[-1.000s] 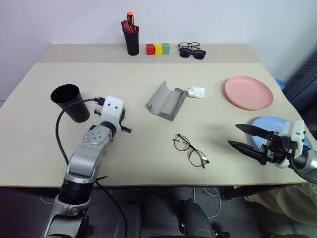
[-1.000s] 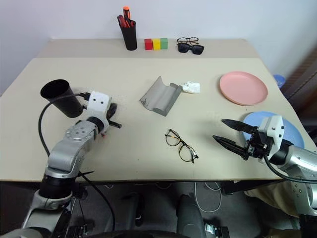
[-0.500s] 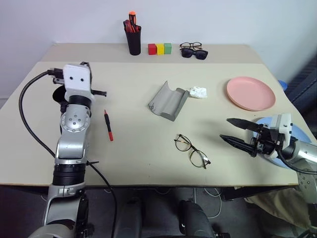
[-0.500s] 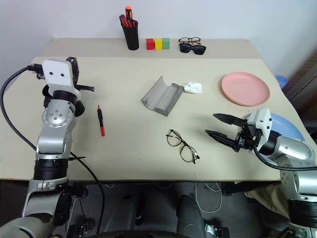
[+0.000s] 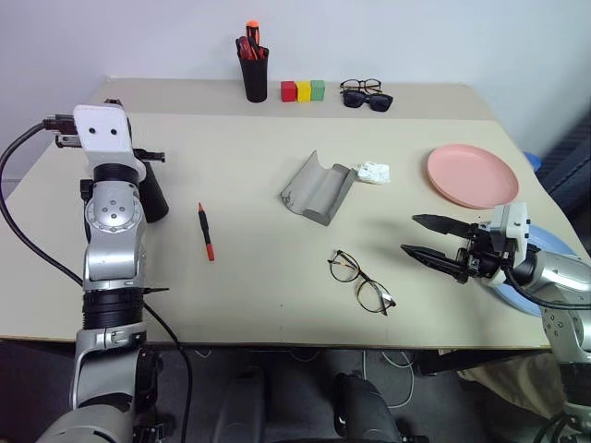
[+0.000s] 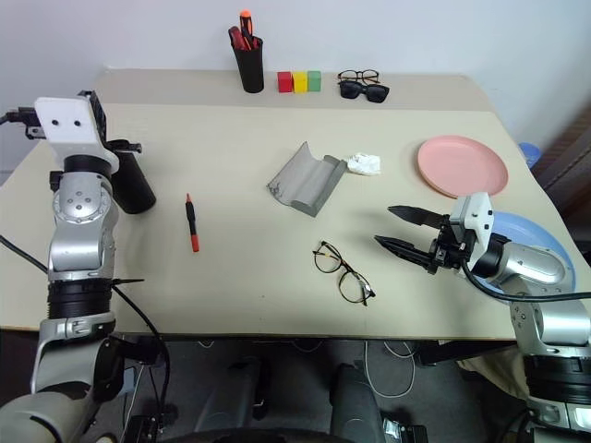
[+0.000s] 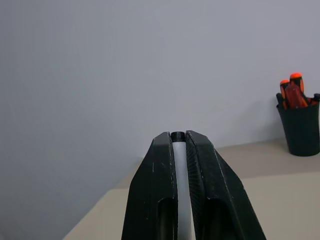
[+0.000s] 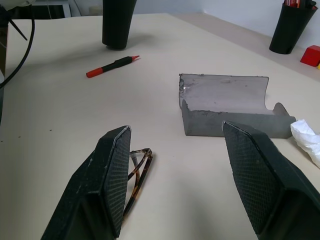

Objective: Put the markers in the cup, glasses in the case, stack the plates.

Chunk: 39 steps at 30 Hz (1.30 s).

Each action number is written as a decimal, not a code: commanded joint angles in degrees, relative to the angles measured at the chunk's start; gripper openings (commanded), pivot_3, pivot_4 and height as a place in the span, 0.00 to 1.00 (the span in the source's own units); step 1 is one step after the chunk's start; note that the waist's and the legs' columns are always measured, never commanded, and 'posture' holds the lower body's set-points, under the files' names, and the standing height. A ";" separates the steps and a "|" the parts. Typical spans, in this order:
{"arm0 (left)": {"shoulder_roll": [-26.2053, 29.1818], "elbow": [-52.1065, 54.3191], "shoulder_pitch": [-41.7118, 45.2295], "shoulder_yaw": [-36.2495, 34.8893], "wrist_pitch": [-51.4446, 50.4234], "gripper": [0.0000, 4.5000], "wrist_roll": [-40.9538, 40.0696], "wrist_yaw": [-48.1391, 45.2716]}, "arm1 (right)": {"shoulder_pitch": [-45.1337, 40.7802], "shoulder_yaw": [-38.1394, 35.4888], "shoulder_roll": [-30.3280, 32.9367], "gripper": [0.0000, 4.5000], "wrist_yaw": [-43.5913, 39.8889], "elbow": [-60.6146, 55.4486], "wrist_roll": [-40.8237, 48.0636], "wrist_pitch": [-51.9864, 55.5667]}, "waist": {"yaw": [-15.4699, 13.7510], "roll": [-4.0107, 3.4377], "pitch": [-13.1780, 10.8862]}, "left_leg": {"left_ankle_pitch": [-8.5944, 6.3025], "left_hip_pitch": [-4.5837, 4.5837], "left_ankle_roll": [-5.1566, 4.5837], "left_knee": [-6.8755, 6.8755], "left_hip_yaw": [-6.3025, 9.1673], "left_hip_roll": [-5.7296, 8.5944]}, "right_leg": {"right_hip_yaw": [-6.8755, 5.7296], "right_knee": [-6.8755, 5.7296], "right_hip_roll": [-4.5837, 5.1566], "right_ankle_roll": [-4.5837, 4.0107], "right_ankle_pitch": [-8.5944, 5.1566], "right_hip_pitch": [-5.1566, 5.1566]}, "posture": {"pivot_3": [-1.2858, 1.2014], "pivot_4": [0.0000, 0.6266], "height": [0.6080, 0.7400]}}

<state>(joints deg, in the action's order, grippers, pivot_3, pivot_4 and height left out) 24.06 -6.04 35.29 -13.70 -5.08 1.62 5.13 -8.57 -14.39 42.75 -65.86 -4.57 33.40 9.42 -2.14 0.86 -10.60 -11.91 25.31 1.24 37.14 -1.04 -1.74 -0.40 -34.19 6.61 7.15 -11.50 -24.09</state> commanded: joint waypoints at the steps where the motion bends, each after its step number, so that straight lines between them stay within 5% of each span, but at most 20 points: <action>1: -0.19 2.62 2.00 -0.69 0.88 0.01 -1.14 -0.57 | -0.34 -1.07 0.30 0.66 0.12 -1.66 0.49 -0.17 | 0.00 0.00 0.00 | 0.00 0.00 0.00 0.00 0.00 0.00 | 0.00 0.00 0.00 0.00 0.00 0.00 | 0.52 0.24 1.00; 17: -0.52 3.24 2.29 -0.97 -0.18 0.01 -1.44 -1.73 | 0.88 -1.35 0.23 0.66 1.19 -2.41 0.67 0.13 | 0.01 0.00 0.00 | 0.01 -0.01 0.01 0.00 0.00 0.00 | 0.01 0.00 -0.01 0.03 0.02 0.00 | 0.52 0.24 1.00; 39: 3.50 -11.88 0.16 -0.03 12.22 0.01 4.63 0.54 | 0.32 -1.42 0.26 0.66 3.81 -7.16 1.98 4.65 | 0.02 -0.01 0.01 | 0.01 -0.01 0.01 0.00 -0.01 0.00 | 0.01 -0.01 0.00 0.04 0.03 0.00 | 0.52 0.24 1.00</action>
<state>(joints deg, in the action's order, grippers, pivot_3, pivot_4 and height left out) 26.45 -18.10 35.66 -13.67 4.88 5.74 5.64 -7.57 -14.39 42.75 -62.22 -9.53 34.08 14.23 -2.12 0.86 -10.59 -11.90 25.30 1.25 37.13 -1.05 -1.75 -0.39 -34.20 6.61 7.19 -11.48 -24.10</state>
